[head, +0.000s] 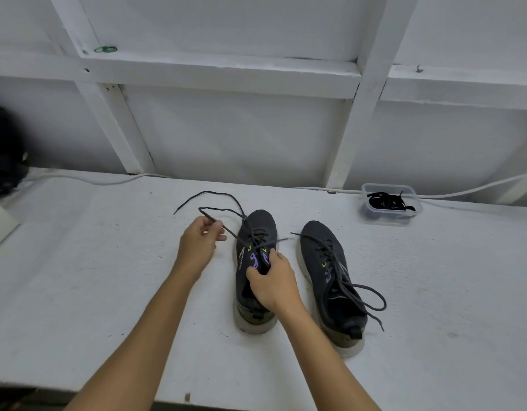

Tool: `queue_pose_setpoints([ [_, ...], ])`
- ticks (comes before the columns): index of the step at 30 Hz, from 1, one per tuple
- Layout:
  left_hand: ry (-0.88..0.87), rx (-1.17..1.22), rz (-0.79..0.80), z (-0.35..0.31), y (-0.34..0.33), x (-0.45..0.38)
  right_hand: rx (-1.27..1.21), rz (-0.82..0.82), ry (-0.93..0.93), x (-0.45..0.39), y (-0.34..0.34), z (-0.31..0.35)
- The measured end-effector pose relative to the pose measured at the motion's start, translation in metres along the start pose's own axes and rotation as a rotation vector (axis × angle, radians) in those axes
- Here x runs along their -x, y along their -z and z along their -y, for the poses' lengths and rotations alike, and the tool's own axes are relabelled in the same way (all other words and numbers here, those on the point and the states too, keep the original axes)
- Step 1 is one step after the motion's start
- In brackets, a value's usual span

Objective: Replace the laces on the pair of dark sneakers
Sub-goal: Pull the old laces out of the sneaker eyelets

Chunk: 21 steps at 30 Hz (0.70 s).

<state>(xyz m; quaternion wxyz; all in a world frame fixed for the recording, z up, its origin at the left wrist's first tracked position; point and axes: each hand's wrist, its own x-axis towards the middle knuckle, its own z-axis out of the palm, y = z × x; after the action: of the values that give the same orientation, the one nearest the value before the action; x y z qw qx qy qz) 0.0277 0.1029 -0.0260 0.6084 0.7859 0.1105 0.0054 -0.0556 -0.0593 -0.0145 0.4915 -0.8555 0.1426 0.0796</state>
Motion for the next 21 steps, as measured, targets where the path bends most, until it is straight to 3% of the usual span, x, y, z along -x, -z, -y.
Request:
queue_pose_setpoints([
  [2,0.038,0.026,0.024,0.000,0.003,-0.001,0.001,-0.004,0.002,0.000,0.000,0.001],
  [7,0.049,-0.165,0.463,0.001,-0.005,0.013,0.017,0.002,0.005,0.000,0.001,0.000],
  [10,-0.055,-0.252,0.388,0.000,-0.012,0.017,0.016,0.003,0.008,0.000,0.001,0.000],
  [14,0.025,-0.012,0.147,-0.013,-0.006,0.010,0.011,0.002,-0.003,-0.001,0.000,-0.001],
  [18,0.021,-0.356,0.346,-0.018,0.007,0.004,0.022,0.011,-0.014,0.000,0.000,0.000],
  [21,-0.018,-0.363,0.415,-0.014,-0.004,0.012,0.033,0.017,-0.010,0.000,0.000,0.001],
])
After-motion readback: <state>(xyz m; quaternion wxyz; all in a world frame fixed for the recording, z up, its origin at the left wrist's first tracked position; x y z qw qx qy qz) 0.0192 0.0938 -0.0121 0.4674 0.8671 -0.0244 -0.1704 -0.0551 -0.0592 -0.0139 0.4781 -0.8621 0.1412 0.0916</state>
